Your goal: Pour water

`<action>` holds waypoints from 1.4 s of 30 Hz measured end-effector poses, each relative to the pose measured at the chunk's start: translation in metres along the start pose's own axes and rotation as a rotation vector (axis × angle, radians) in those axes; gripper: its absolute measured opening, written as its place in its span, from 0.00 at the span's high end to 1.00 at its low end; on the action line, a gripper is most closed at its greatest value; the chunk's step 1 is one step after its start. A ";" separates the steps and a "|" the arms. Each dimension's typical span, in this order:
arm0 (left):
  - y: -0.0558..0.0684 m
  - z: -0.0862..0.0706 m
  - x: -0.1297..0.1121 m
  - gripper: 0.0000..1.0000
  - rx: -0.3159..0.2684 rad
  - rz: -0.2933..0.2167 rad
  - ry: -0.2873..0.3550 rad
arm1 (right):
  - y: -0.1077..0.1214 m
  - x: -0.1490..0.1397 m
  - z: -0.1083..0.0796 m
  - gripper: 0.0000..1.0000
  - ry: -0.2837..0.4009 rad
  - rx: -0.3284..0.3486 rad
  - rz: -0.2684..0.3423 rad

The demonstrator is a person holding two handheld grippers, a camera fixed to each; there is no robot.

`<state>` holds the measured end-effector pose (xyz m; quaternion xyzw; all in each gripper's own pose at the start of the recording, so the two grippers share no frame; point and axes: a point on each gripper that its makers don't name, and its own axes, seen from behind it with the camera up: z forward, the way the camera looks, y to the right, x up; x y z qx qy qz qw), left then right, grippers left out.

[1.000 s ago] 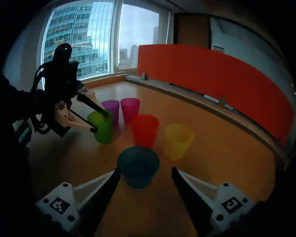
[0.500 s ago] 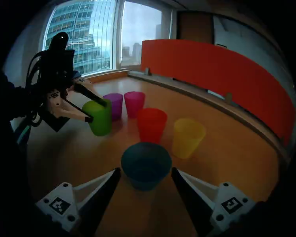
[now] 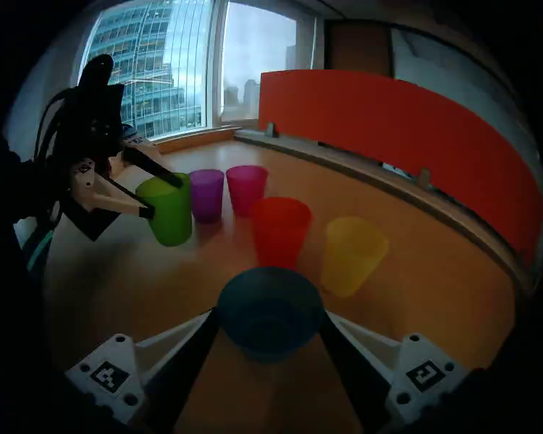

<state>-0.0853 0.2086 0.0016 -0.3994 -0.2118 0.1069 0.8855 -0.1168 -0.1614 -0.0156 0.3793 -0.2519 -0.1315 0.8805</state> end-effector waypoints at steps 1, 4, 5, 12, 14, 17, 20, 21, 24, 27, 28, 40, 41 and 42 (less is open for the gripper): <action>0.000 -0.001 0.000 0.11 0.001 -0.001 0.001 | 0.000 0.000 0.001 0.00 0.001 -0.001 0.001; 0.000 -0.002 0.000 0.11 0.003 -0.002 0.003 | 0.001 0.000 0.003 0.03 0.005 -0.003 0.005; 0.000 -0.002 0.000 0.11 0.004 -0.002 0.004 | 0.001 0.000 0.004 0.05 0.007 -0.002 0.007; -0.001 -0.004 0.001 0.11 0.009 -0.005 0.011 | 0.001 0.002 0.005 0.09 0.024 0.001 0.018; -0.002 -0.005 0.001 0.11 0.011 -0.006 0.014 | 0.001 0.002 0.004 0.09 0.028 0.001 0.025; -0.002 -0.008 0.003 0.11 0.015 -0.007 0.021 | 0.000 0.004 0.003 0.09 0.036 0.003 0.033; -0.001 -0.011 0.006 0.11 0.018 -0.006 0.031 | -0.001 0.008 -0.001 0.09 0.048 0.001 0.036; -0.001 -0.012 0.007 0.11 0.019 -0.006 0.034 | -0.001 0.010 -0.002 0.09 0.052 0.000 0.036; 0.000 -0.016 0.011 0.11 0.022 -0.006 0.047 | -0.001 0.018 -0.007 0.09 0.072 -0.007 0.028; 0.000 -0.020 0.017 0.11 0.029 -0.005 0.066 | -0.002 0.029 -0.014 0.09 0.097 -0.013 0.018; 0.000 -0.022 0.019 0.11 0.032 -0.004 0.072 | -0.003 0.033 -0.017 0.09 0.106 -0.015 0.015; -0.003 -0.042 0.049 0.10 0.056 0.002 0.157 | -0.004 0.086 -0.050 0.09 0.212 -0.040 -0.022; -0.003 -0.044 0.052 0.10 0.058 0.004 0.164 | -0.005 0.090 -0.053 0.09 0.220 -0.041 -0.024; -0.003 -0.045 0.055 0.10 0.060 0.005 0.172 | -0.005 0.094 -0.055 0.09 0.228 -0.042 -0.027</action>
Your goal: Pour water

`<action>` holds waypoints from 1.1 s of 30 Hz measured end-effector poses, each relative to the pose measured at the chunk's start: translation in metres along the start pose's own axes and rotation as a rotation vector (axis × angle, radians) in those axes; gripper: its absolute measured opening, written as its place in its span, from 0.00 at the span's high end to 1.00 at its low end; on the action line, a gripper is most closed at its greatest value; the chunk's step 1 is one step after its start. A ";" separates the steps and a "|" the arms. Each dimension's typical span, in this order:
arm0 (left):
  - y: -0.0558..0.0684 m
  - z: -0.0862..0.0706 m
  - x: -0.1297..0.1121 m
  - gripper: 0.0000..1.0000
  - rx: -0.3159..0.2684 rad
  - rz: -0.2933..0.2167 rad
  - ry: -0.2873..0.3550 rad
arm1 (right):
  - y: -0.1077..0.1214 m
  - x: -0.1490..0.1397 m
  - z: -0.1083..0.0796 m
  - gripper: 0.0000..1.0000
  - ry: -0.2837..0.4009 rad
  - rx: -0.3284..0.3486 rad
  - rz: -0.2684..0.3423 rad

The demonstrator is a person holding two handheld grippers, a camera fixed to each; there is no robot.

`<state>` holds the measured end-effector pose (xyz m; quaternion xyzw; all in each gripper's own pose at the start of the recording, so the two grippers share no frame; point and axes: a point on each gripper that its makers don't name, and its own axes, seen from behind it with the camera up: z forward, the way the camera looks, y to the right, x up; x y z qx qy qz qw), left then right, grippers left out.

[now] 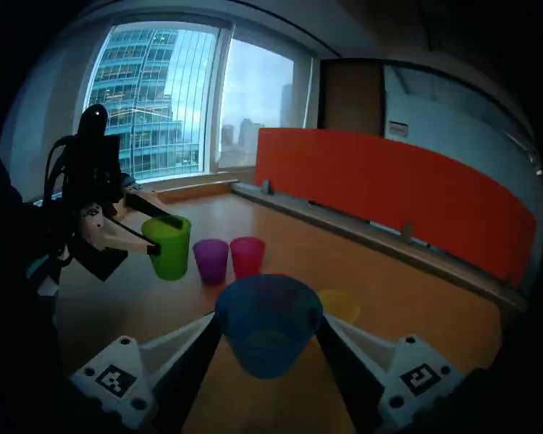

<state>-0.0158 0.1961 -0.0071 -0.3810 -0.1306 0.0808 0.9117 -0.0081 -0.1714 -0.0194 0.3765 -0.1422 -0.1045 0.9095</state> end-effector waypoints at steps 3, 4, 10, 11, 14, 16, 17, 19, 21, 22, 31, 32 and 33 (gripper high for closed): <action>0.000 -0.003 0.008 0.10 0.004 0.000 0.022 | -0.001 0.012 -0.004 0.09 0.021 -0.001 -0.006; 0.000 -0.004 0.011 0.10 0.004 0.000 0.029 | -0.002 0.016 -0.005 0.09 0.028 -0.001 -0.008; 0.002 -0.009 0.026 0.10 0.004 0.005 0.067 | -0.007 0.033 -0.008 0.09 0.056 0.006 -0.012; 0.002 -0.009 0.028 0.11 0.004 0.006 0.071 | -0.008 0.034 -0.008 0.09 0.059 0.008 -0.013; 0.003 -0.010 0.033 0.10 0.002 0.008 0.083 | -0.010 0.040 -0.009 0.09 0.067 0.012 -0.017; 0.004 -0.010 0.036 0.10 -0.001 0.011 0.089 | -0.011 0.044 -0.010 0.09 0.073 0.014 -0.020; 0.005 -0.010 0.037 0.10 -0.002 0.012 0.093 | -0.011 0.046 -0.010 0.09 0.076 0.015 -0.022; 0.006 -0.010 0.039 0.10 -0.004 0.015 0.100 | -0.012 0.050 -0.011 0.09 0.081 0.016 -0.028; 0.007 -0.010 0.041 0.10 -0.005 0.018 0.107 | -0.012 0.054 -0.012 0.09 0.086 0.017 -0.034; 0.008 -0.010 0.042 0.10 -0.008 0.018 0.109 | -0.012 0.056 -0.013 0.09 0.089 0.017 -0.038; 0.016 -0.009 0.052 0.10 -0.031 0.024 0.132 | -0.010 0.080 -0.017 0.09 0.124 0.016 -0.074; 0.018 -0.009 0.054 0.10 -0.034 0.025 0.135 | -0.010 0.083 -0.018 0.09 0.129 0.017 -0.078; 0.019 -0.009 0.055 0.10 -0.037 0.026 0.138 | -0.010 0.086 -0.018 0.09 0.134 0.017 -0.082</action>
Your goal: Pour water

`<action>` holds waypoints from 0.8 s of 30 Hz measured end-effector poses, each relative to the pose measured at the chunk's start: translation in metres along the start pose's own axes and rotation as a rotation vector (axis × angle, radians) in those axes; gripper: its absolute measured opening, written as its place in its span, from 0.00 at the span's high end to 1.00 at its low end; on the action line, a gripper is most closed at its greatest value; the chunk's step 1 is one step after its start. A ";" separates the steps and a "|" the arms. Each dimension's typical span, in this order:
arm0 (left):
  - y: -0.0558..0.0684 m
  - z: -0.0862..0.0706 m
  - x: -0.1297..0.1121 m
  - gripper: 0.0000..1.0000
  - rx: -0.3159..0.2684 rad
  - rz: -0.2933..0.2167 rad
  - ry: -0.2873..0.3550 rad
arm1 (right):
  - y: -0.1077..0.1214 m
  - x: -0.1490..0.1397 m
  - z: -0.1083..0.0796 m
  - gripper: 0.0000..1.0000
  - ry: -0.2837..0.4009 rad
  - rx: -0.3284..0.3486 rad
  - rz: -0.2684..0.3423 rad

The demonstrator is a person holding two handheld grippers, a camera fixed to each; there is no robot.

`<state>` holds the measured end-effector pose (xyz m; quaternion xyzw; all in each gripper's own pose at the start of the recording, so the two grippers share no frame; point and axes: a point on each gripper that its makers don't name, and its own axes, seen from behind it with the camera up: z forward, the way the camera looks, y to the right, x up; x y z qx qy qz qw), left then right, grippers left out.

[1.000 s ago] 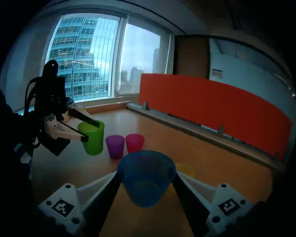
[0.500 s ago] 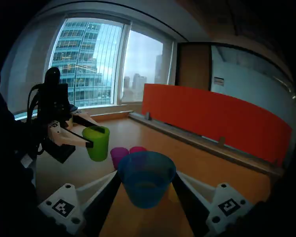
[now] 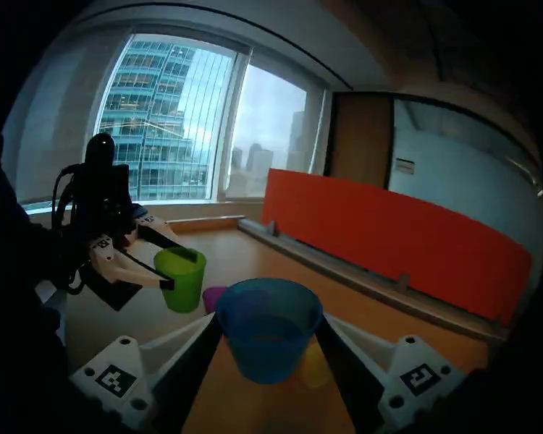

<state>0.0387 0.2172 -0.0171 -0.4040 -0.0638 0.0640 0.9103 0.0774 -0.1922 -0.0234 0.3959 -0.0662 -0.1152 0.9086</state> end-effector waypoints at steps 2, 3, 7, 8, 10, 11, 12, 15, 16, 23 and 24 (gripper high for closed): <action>0.002 0.000 0.002 0.10 -0.006 0.003 0.005 | 0.001 0.007 0.000 0.09 0.013 -0.001 -0.010; 0.004 0.000 0.003 0.10 -0.008 0.004 0.007 | 0.001 0.010 0.000 0.09 0.018 -0.002 -0.015; 0.007 0.000 0.006 0.10 -0.016 0.013 0.015 | 0.003 0.023 0.000 0.09 0.041 -0.001 -0.034; 0.008 0.000 0.007 0.10 -0.018 0.015 0.016 | 0.004 0.026 0.000 0.09 0.047 -0.002 -0.039; 0.010 0.000 0.008 0.10 -0.022 0.018 0.019 | 0.006 0.031 -0.001 0.09 0.056 -0.004 -0.050; 0.010 0.000 0.009 0.10 -0.024 0.020 0.021 | 0.007 0.033 -0.001 0.09 0.059 -0.004 -0.055; 0.011 0.000 0.009 0.10 -0.026 0.021 0.022 | 0.008 0.035 -0.001 0.09 0.063 -0.005 -0.060; 0.014 0.001 0.010 0.10 -0.034 0.026 0.025 | 0.012 0.040 -0.002 0.09 0.071 -0.010 -0.081; 0.015 0.001 0.011 0.10 -0.037 0.028 0.027 | 0.013 0.042 -0.002 0.09 0.074 -0.011 -0.091; 0.021 0.001 0.018 0.10 -0.055 0.035 0.046 | 0.013 0.057 -0.001 0.09 0.091 -0.012 -0.158; 0.022 0.002 0.019 0.10 -0.056 0.036 0.049 | 0.013 0.059 0.000 0.09 0.093 -0.012 -0.168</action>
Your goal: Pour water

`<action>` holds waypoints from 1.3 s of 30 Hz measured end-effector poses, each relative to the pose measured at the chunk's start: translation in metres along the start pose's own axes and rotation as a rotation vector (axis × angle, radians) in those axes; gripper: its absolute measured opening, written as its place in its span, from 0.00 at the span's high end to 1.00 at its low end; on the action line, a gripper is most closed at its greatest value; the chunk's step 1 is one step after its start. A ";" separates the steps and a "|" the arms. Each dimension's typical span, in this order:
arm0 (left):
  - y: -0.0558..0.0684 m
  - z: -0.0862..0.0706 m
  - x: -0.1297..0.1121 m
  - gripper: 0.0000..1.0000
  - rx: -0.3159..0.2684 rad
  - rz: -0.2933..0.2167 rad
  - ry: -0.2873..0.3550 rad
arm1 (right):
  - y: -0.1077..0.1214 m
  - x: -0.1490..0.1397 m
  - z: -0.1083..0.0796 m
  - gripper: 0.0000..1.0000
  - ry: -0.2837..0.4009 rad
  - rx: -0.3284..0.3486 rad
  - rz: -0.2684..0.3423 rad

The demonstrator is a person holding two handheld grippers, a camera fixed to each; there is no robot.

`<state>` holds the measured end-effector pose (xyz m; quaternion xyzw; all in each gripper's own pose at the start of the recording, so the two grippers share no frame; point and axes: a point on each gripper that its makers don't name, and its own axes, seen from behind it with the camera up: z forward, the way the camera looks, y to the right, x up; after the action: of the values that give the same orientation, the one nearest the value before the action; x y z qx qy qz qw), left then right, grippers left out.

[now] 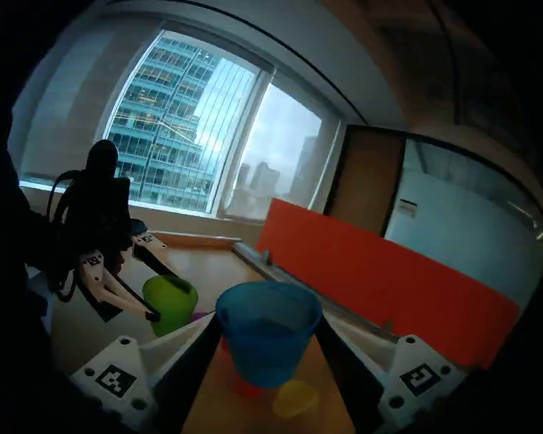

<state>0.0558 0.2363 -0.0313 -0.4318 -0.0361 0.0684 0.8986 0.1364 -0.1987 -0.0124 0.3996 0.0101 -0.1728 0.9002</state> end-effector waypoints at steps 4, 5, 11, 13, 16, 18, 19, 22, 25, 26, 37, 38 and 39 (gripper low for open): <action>0.002 0.001 0.003 0.10 -0.004 -0.003 0.008 | 0.000 0.007 0.003 0.09 0.004 0.007 -0.041; 0.002 0.002 0.003 0.10 -0.005 -0.004 0.009 | 0.000 0.009 0.003 0.09 0.004 0.007 -0.052; 0.004 0.005 0.005 0.10 -0.005 -0.010 0.016 | 0.002 0.019 0.008 0.09 0.006 0.005 -0.126; 0.004 0.006 0.005 0.10 -0.006 -0.014 0.018 | 0.003 0.022 0.010 0.09 0.006 0.005 -0.147; 0.004 0.008 0.006 0.10 -0.006 -0.019 0.022 | 0.004 0.027 0.012 0.09 0.009 0.004 -0.175; 0.005 0.008 0.007 0.10 -0.006 -0.022 0.023 | 0.004 0.030 0.014 0.09 0.009 0.003 -0.193; 0.005 0.009 0.007 0.10 -0.007 -0.022 0.024 | 0.005 0.031 0.015 0.09 0.009 0.003 -0.205; 0.006 0.010 0.008 0.10 -0.008 -0.023 0.024 | 0.006 0.035 0.018 0.09 0.010 0.002 -0.235; 0.006 0.011 0.008 0.10 -0.009 -0.025 0.023 | 0.006 0.039 0.022 0.09 0.012 0.002 -0.261; 0.007 0.012 0.008 0.10 -0.010 -0.026 0.022 | 0.006 0.040 0.023 0.09 0.014 0.004 -0.269; 0.010 0.017 0.009 0.10 -0.018 -0.029 0.026 | 0.012 0.058 0.037 0.09 0.027 -0.003 -0.383; 0.010 0.017 0.009 0.10 -0.019 -0.029 0.027 | 0.012 0.059 0.039 0.09 0.028 -0.004 -0.394; 0.011 0.017 0.010 0.10 -0.020 -0.029 0.027 | 0.013 0.060 0.040 0.09 0.029 -0.005 -0.405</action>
<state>0.0625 0.2576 -0.0291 -0.4413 -0.0308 0.0490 0.8955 0.1921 -0.2383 0.0146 0.3897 0.1036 -0.3448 0.8477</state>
